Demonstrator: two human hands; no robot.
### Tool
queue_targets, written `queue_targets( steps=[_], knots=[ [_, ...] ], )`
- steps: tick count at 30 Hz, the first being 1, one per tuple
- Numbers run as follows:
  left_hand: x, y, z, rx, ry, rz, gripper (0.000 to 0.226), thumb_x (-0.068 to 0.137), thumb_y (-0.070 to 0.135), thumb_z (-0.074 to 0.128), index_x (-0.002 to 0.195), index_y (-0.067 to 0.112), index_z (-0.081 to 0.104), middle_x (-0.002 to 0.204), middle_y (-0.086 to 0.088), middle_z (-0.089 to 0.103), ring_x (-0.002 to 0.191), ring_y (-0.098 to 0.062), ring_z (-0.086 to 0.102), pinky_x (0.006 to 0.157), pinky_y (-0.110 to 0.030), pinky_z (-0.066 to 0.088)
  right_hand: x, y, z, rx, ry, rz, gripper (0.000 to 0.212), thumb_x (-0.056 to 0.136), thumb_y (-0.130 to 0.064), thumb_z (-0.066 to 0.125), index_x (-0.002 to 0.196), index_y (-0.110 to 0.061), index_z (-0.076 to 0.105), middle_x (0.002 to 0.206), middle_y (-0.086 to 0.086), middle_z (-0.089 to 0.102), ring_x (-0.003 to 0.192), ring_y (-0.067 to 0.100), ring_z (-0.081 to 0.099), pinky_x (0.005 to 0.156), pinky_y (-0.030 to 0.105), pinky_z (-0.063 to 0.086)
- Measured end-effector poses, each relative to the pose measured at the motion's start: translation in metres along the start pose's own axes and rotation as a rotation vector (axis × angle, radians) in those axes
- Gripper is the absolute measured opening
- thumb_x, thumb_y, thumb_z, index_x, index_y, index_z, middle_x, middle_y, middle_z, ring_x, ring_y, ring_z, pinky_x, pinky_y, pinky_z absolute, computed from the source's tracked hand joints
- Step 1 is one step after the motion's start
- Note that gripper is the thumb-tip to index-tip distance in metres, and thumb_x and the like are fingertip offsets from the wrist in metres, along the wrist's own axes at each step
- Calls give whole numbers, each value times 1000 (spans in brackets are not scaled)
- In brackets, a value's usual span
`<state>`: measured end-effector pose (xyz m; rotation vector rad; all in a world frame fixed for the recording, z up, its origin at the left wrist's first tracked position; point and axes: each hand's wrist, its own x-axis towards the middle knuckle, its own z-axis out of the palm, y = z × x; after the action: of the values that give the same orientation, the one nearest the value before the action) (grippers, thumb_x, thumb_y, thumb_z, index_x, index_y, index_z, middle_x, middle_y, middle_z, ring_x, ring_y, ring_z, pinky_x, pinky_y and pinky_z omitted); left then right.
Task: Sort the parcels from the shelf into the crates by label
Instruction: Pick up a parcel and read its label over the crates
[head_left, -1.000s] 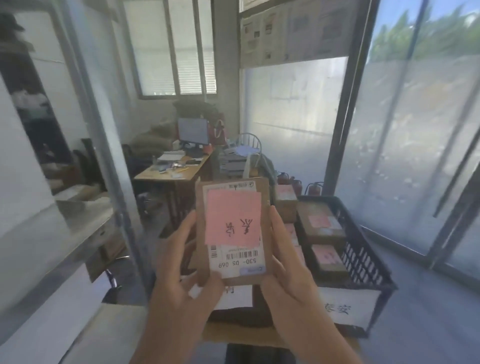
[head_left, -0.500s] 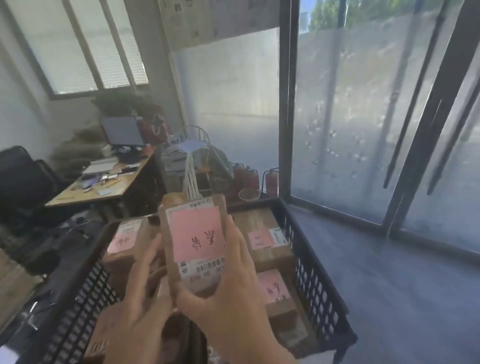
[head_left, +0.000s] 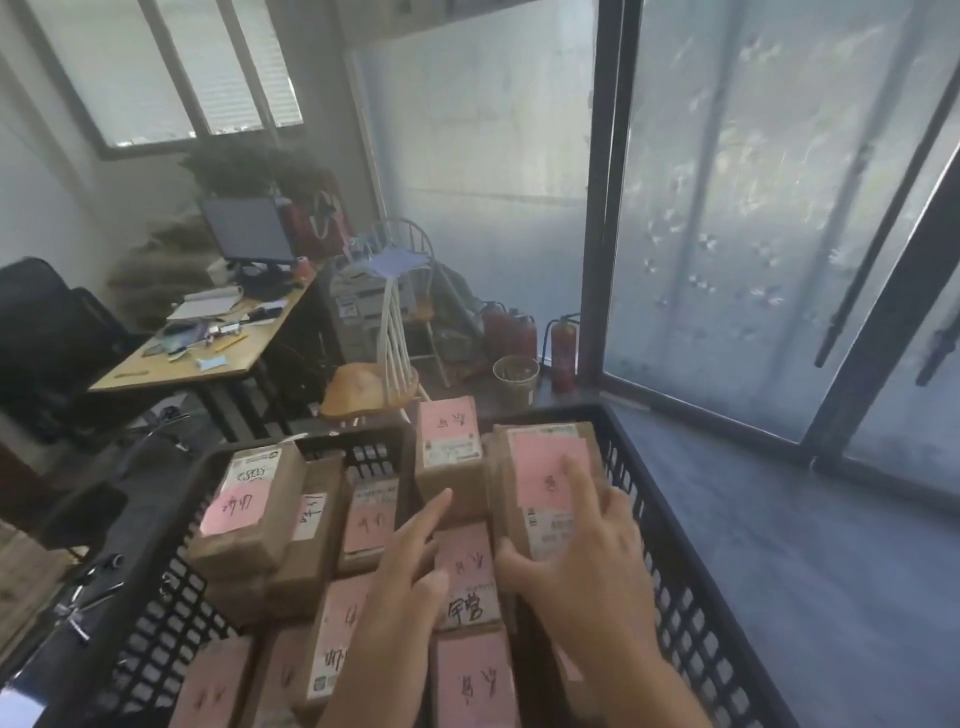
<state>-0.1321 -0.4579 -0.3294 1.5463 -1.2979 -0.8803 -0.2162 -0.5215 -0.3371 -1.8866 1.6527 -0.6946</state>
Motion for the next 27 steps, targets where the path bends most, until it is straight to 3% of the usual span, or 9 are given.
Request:
queue_targets(
  steps=[2, 4, 7, 10, 15, 18, 21, 24, 27],
  knots=[
    [-8, -26, -82, -105, 96, -93, 58, 76, 64, 46, 132, 76, 44, 139, 57, 36, 145, 9, 32, 124, -50, 31, 35, 3, 6, -56, -3, 62, 108, 69, -70, 68, 156, -45, 7, 133, -1, 31, 123, 21, 41, 89, 36, 47],
    [-1, -35, -97, -95, 158, -60, 63, 72, 66, 45, 134, 75, 43, 146, 49, 37, 145, 13, 30, 124, -41, 31, 71, 2, 16, -89, -22, 90, 106, 71, -70, 68, 156, -42, 12, 136, 4, 36, 125, 26, 44, 95, 43, 52],
    [9, -42, -110, 24, 176, 0, 61, 76, 49, 49, 133, 71, 48, 149, 41, 42, 140, 17, 36, 110, -21, 37, 115, -5, 39, -137, -67, 99, 109, 70, -72, 67, 159, -41, 12, 143, 9, 36, 130, 32, 44, 100, 49, 52],
    [10, -73, -137, 62, 225, 22, 64, 77, 45, 51, 140, 56, 53, 153, 23, 51, 145, 0, 43, 114, -40, 43, 144, -10, 54, -180, -109, 90, 109, 72, -74, 68, 161, -37, 17, 145, 10, 36, 134, 33, 42, 102, 47, 47],
    [5, -80, -159, 76, 215, 12, 59, 78, 46, 51, 129, 75, 46, 146, 48, 39, 133, 24, 38, 95, 0, 38, 169, -4, 57, -185, -187, 50, 103, 74, -73, 66, 160, -36, 23, 148, 8, 32, 138, 34, 35, 107, 50, 44],
    [8, -82, -161, 132, 210, 46, 60, 78, 52, 49, 135, 69, 47, 150, 42, 40, 142, 15, 36, 106, -17, 38, 168, -1, 60, -176, -189, 29, 102, 76, -71, 67, 161, -35, 23, 157, 8, 25, 144, 37, 28, 114, 53, 38],
    [7, -73, -158, 95, 180, 22, 62, 75, 52, 47, 134, 71, 44, 147, 51, 33, 139, 26, 26, 102, -14, 35, 165, -2, 58, -126, -201, 13, 105, 74, -73, 67, 162, -37, 23, 169, 4, 12, 153, 39, 16, 121, 59, 29],
    [6, -61, -159, 135, 125, -5, 63, 76, 55, 46, 136, 72, 40, 150, 52, 27, 140, 27, 21, 119, -30, 28, 158, -5, 50, -116, -186, 16, 114, 64, -86, 56, 163, -43, 18, 174, -1, 4, 160, 33, 4, 124, 67, 18],
    [11, -47, -167, 197, 122, 31, 63, 77, 56, 48, 137, 72, 38, 150, 53, 23, 138, 30, 16, 123, -37, 25, 139, -20, 31, -104, -99, -74, 101, 81, -78, 63, 165, -43, 18, 175, -5, 2, 162, 26, -3, 126, 61, 11]
  ],
)
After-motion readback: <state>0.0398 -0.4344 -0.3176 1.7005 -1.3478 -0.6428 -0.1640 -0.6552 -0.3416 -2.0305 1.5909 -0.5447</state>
